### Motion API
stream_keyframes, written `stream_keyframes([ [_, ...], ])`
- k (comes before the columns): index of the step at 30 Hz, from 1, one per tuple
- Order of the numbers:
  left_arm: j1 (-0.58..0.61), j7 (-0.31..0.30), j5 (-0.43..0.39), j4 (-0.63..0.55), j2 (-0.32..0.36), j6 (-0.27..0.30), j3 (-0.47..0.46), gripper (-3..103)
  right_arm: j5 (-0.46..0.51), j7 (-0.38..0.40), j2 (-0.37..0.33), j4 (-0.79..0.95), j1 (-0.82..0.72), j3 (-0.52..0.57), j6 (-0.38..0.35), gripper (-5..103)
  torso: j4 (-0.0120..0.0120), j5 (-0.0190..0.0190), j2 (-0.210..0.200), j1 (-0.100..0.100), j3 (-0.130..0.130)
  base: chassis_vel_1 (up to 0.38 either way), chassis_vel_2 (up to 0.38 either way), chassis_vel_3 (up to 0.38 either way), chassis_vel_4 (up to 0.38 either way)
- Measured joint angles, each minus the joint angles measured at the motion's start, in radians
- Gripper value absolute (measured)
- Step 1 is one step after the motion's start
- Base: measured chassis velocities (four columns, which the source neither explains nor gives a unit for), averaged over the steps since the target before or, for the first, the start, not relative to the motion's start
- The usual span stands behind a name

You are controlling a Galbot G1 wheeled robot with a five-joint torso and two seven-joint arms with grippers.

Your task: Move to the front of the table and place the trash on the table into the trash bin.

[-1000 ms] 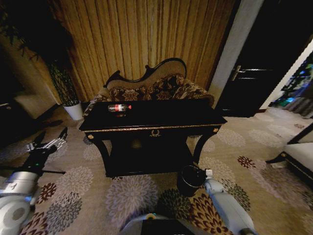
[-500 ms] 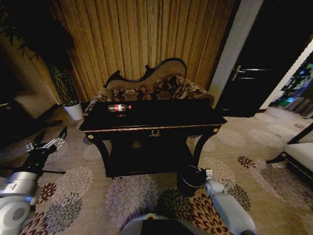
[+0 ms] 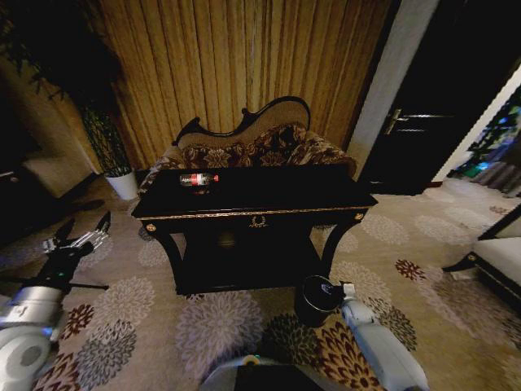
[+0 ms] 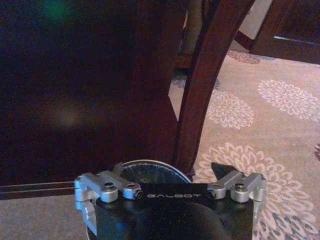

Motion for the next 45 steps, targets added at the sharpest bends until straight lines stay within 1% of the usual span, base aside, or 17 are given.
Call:
stream_keyframes([
  [11,0.0,0.0,-0.001,0.0,-0.003,0.0,0.001,100,0.027,0.001,0.004,0.013,0.0,0.004,0.01,100,0.0,0.0,0.0,0.0,0.0,0.0,0.0,0.0,0.0],
  [13,-0.001,0.0,-0.001,0.0,-0.003,0.0,0.002,100,0.059,0.001,0.003,0.04,-0.003,0.017,0.012,100,-0.0001,0.0,0.0,0.0,0.0,0.0,0.0,0.0,0.0],
  [16,-0.006,-0.001,0.0,0.005,-0.004,0.0,0.002,100,0.151,0.003,-0.019,0.154,-0.03,0.043,0.013,100,0.0005,-0.0002,0.0,0.0,0.0,0.0,0.0,0.0,0.0],
  [17,-0.006,-0.001,0.0,0.005,-0.004,0.0,0.002,100,0.151,0.003,-0.019,0.154,-0.03,0.043,0.013,100,0.0005,-0.0002,0.0,0.0,0.0,0.0,0.0,0.0,0.0],
  [19,-0.009,-0.001,0.0,0.009,-0.004,0.0,0.003,100,0.186,0.003,-0.037,0.254,-0.058,0.061,0.03,100,-0.0002,-0.0002,0.0,0.0,0.0,0.0,0.0,0.0,0.0],
  [22,-0.012,-0.002,0.0,0.012,-0.004,0.0,0.003,100,0.182,0.004,-0.047,0.356,-0.086,0.089,0.073,100,0.0001,-0.0001,0.0,0.0,0.0,0.0,0.0,0.0,0.0],
  [23,-0.012,-0.002,0.0,0.012,-0.004,0.0,0.003,100,0.182,0.004,-0.047,0.356,-0.086,0.089,0.073,100,0.0001,-0.0001,0.0,0.0,0.0,0.0,0.0,0.0,0.0],
  [25,-0.013,-0.003,0.0,0.014,-0.002,0.001,0.003,100,0.187,0.004,-0.058,0.504,-0.12,0.119,0.086,100,0.0,-0.0001,0.0,0.0,0.0,0.0,0.0,0.0,0.0],
  [27,-0.013,-0.004,0.0,0.014,-0.002,0.002,0.003,100,0.193,0.004,-0.064,0.561,-0.131,0.13,0.085,100,0.0,-0.0002,0.0,0.0,0.0,0.0,0.0,0.0,0.0],
  [29,-0.013,-0.027,0.004,0.007,-0.002,0.015,0.003,100,0.216,0.01,-0.079,0.705,-0.153,0.149,0.057,100,0.0,-0.0003,0.0,0.0,0.0,0.0,0.0,0.0,0.0],
  [32,-0.014,-0.054,0.006,-0.001,-0.002,0.024,0.005,100,0.225,0.037,-0.09,0.789,-0.164,0.149,0.034,100,0.0001,-0.0001,0.0,0.0,0.0,0.0,0.0,0.0,0.0],
  [34,-0.017,-0.08,0.02,-0.002,0.007,0.027,0.006,100,0.227,0.053,-0.104,0.893,-0.181,0.158,-0.01,100,0.0002,-0.0001,0.0,0.0,0.0,0.0,0.0,0.0,0.0],
  [38,-0.018,-0.089,0.044,0.007,0.023,0.05,0.002,100,0.235,0.096,-0.121,1.024,-0.204,0.173,-0.061,100,0.0,-0.0003,0.0,0.0,0.0,0.0,0.0,0.0,0.0],
  [40,-0.018,-0.089,0.047,0.008,0.026,0.058,0.001,100,0.24,0.105,-0.124,1.045,-0.207,0.176,-0.07,100,0.0,-0.0004,0.0,0.0,0.0,0.0,0.0,0.0,0.0],
  [42,-0.019,-0.091,0.049,0.008,0.034,0.086,0.001,100,0.256,0.137,-0.134,1.107,-0.22,0.187,-0.099,100,0.0,0.0,0.0,0.0,0.0,0.0,0.0,0.0,0.0],
  [43,-0.019,-0.091,0.049,0.008,0.034,0.086,0.001,100,0.256,0.137,-0.134,1.107,-0.22,0.187,-0.099,100,0.0,0.0,0.0,0.0,0.0,0.0,0.0,0.0,0.0],
  [45,-0.023,-0.102,0.049,0.003,0.041,0.117,0.005,100,0.279,0.147,-0.143,1.158,-0.228,0.201,-0.125,100,0.0,-0.0001,0.0,0.0,0.0,0.0,0.0,0.0,0.0],
])
